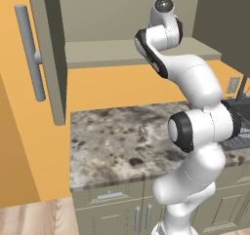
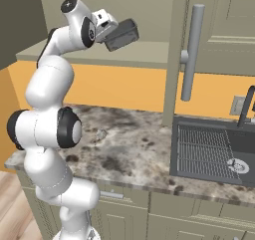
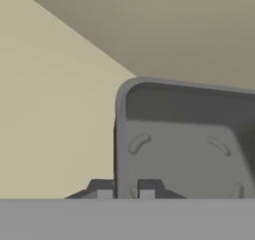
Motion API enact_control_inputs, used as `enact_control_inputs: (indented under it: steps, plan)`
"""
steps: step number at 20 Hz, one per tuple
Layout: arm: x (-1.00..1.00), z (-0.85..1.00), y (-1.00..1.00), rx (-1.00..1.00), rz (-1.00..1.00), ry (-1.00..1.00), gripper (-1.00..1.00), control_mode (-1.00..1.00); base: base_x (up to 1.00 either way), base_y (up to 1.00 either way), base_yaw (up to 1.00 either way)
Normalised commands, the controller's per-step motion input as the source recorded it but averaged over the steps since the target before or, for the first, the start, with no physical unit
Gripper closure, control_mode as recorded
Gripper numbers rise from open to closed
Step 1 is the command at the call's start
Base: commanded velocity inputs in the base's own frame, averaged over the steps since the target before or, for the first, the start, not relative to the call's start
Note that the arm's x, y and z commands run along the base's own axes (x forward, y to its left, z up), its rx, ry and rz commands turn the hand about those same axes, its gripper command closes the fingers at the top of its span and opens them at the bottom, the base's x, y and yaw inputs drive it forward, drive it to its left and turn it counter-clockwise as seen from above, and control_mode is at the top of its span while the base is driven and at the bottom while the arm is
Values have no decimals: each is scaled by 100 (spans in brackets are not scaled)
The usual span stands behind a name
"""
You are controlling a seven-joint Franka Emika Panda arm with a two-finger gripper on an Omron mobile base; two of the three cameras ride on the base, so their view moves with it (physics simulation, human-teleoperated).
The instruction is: Retrieve the tupperware from the cabinet, then place the raw meat into the tupperware to avoid contamination.
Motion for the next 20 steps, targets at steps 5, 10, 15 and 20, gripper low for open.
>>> enact_control_inputs:
  steps: [5, 10, 15, 20]
  plan:
    - [-13, -3, 0, 0, 1, -1, 100, -100, 0, 0, 0]
    - [-1, -16, 0, 0, 5, -6, 100, -100, 0, 0, 0]
    - [-4, -9, 0, 0, 5, -8, 100, -100, 0, 0, 0]
    - [-21, 0, -1, 0, 4, -4, 100, -100, 0, 0, 0]
